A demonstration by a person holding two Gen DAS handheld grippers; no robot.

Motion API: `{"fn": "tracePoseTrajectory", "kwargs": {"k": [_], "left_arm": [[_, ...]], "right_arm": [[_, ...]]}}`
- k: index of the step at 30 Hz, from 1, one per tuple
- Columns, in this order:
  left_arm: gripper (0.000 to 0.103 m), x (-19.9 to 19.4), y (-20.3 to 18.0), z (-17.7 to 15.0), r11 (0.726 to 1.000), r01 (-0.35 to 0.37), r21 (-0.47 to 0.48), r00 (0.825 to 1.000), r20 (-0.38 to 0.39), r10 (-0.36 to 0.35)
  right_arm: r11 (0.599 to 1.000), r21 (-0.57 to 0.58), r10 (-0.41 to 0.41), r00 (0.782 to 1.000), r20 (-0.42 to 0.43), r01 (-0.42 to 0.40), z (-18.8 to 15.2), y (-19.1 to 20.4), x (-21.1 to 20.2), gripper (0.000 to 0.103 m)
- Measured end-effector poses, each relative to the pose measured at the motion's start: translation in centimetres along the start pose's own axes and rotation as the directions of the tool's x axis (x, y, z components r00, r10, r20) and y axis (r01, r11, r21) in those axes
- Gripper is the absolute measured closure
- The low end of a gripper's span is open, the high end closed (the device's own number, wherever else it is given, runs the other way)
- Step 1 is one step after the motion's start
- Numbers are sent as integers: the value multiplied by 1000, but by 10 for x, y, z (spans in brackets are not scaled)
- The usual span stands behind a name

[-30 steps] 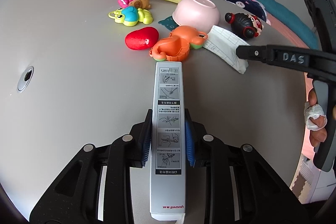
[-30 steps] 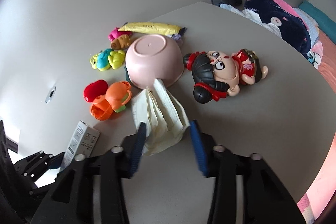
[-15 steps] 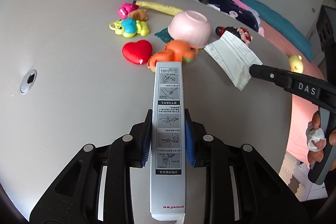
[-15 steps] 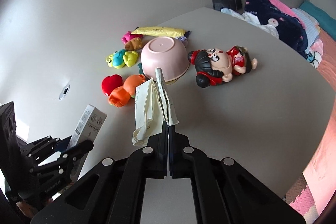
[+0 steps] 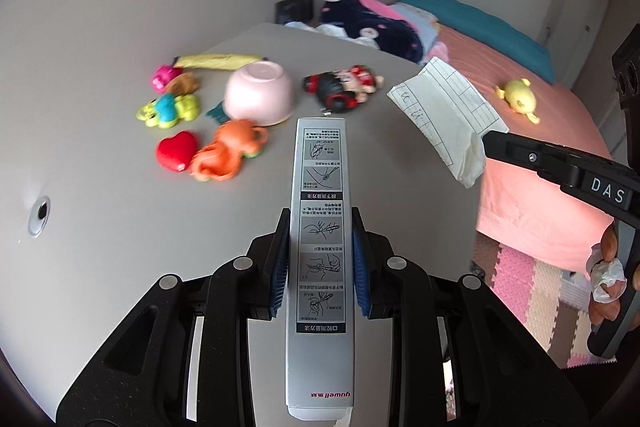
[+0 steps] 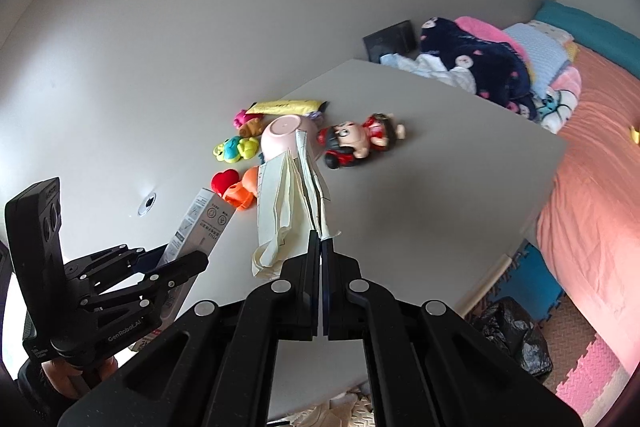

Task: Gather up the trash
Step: 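Carry the white box and tissue to the trash bag and release both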

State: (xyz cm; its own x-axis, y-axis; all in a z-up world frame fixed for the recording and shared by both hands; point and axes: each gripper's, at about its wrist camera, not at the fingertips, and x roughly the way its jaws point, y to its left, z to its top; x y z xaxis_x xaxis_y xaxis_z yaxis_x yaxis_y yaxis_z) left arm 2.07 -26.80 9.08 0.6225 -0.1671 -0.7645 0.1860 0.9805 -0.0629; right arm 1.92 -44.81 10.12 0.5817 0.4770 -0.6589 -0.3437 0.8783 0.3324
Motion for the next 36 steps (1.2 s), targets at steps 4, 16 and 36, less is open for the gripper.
{"fn": "tracePoseTrajectory", "kwargs": {"k": [4, 16, 36], "left_arm": [[76, 2, -35, 8, 996, 45, 74, 999, 2, -45], [76, 25, -158, 14, 917, 250, 311, 968, -103, -229], [6, 56, -258, 12, 830, 376, 411, 924, -230, -305]], "right_arm": [[998, 39, -61, 997, 56, 59, -9, -25, -35, 102], [948, 231, -250, 962, 107, 220, -65, -105, -118, 102], [827, 408, -451, 890, 70, 387, -116, -179, -178, 46]]}}
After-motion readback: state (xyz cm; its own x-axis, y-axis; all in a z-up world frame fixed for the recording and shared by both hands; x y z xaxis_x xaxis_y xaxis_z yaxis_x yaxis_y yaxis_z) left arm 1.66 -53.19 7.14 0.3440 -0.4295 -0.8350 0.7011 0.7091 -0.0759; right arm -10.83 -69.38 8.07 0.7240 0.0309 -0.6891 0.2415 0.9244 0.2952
